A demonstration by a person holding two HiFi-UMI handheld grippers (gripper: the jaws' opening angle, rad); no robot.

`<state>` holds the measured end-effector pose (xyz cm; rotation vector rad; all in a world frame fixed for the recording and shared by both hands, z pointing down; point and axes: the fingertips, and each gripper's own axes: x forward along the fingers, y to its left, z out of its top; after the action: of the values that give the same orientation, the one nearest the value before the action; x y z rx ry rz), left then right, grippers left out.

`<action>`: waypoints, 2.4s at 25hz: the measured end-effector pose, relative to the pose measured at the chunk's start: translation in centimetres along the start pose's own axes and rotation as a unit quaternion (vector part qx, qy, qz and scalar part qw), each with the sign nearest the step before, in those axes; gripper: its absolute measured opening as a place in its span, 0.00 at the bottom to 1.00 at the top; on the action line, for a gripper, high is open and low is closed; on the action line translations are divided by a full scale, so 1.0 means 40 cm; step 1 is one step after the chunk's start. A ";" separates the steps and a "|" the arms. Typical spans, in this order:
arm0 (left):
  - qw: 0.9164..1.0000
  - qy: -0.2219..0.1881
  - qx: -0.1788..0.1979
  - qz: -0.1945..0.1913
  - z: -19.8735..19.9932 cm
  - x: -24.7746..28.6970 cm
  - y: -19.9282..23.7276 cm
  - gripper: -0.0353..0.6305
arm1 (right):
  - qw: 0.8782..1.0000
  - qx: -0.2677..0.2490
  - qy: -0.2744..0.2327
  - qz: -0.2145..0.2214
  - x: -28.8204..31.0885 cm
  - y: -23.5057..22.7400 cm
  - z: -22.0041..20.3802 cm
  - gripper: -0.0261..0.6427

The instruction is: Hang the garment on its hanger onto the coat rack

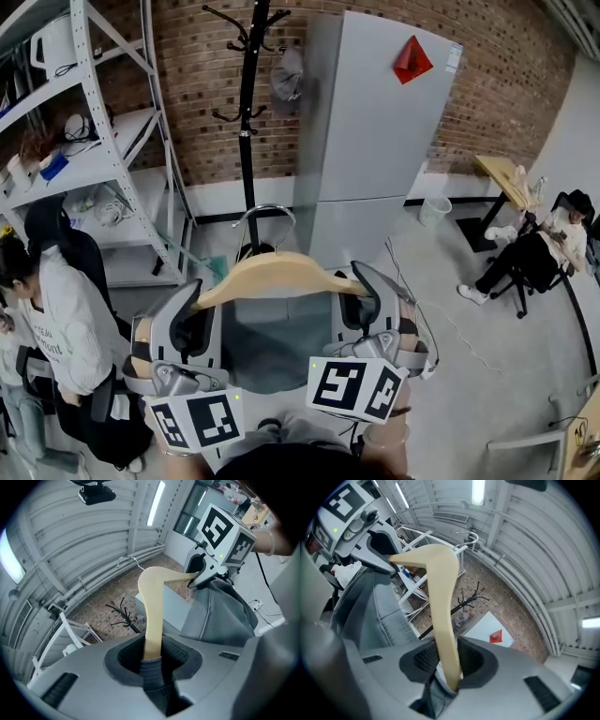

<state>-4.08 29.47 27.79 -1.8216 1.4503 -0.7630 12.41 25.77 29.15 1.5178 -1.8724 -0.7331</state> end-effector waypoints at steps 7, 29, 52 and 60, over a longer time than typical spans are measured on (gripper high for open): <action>1.000 0.007 0.006 0.006 0.035 0.035 -0.016 0.20 | 1.000 -0.002 -0.005 0.010 0.023 -0.035 -0.031 0.19; 0.999 0.034 0.005 0.009 -0.103 0.269 0.053 0.20 | 0.999 -0.009 -0.011 0.029 0.306 0.003 0.017 0.19; 1.000 0.006 -0.010 -0.007 -0.303 0.562 0.189 0.20 | 1.000 -0.005 0.018 0.022 0.643 0.065 0.121 0.19; 1.000 0.003 0.000 -0.003 -0.316 0.750 0.217 0.20 | 1.000 -0.004 0.012 0.016 0.827 0.015 0.109 0.19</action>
<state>-12.82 -3.03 29.39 -1.8264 1.4483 -0.7718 3.60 -6.40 30.54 1.4824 -1.8687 -0.7050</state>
